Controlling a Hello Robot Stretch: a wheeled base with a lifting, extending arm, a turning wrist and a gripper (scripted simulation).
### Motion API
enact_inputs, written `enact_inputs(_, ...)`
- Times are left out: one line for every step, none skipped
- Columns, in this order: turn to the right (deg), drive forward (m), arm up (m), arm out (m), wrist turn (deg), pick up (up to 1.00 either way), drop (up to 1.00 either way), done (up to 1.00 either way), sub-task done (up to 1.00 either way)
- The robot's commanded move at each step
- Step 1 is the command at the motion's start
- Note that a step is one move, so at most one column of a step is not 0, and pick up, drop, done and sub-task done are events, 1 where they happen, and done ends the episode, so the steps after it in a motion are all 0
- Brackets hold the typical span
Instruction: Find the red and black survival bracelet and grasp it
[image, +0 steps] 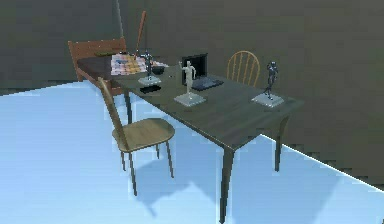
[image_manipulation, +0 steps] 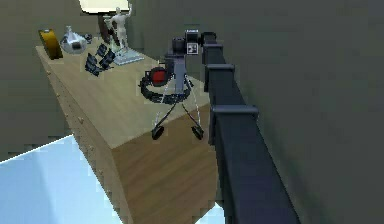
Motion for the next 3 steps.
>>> enact_inputs(0.0,0.00,0.00,0.00,45.0,0.00,0.00,0.00,0.00)
enact_inputs(0.0,0.00,0.00,0.00,45.0,0.00,0.00,0.00,0.00)
enact_inputs(0.0,0.00,0.00,0.00,45.0,0.00,0.00,0.00,0.00)
